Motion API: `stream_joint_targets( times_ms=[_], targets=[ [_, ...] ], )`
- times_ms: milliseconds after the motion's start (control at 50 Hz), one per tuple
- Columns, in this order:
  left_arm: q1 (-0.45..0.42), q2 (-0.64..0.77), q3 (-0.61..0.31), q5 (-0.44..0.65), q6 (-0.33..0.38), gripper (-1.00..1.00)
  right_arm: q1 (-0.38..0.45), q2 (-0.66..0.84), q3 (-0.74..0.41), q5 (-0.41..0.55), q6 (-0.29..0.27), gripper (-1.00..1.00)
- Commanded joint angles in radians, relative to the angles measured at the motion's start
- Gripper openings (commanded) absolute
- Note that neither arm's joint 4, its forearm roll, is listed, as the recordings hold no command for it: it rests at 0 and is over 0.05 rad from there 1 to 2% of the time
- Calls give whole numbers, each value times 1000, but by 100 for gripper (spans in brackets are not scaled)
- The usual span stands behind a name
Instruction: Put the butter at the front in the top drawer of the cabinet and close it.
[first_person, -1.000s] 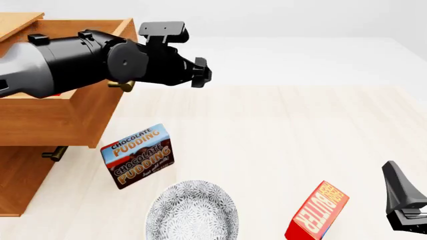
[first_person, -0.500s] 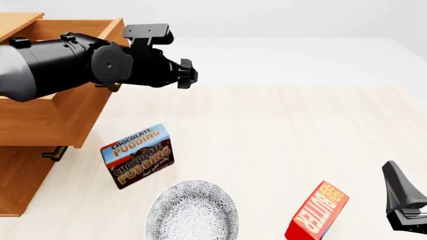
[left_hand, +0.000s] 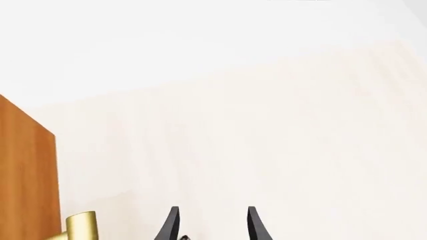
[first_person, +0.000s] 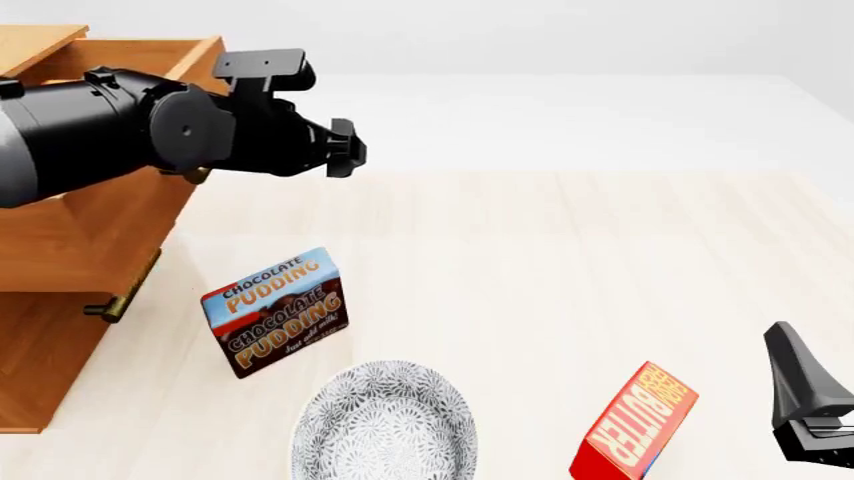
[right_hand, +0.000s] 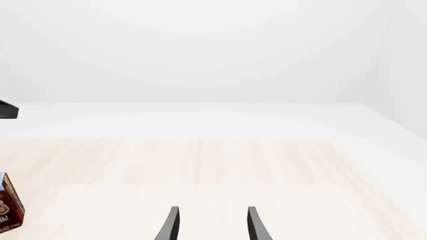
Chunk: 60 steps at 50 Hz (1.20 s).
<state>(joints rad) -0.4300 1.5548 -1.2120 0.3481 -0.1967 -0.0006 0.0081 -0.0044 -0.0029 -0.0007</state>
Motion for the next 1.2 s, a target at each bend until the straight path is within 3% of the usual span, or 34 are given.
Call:
stream_joint_targets(
  times_ms=[20,1200],
  targets=[
    [41,-30,30,1,4,100,0,-2,1,1,0,100],
    [291,-118,168,-31,28,100,0,-1,1,1,0,100]
  ],
)
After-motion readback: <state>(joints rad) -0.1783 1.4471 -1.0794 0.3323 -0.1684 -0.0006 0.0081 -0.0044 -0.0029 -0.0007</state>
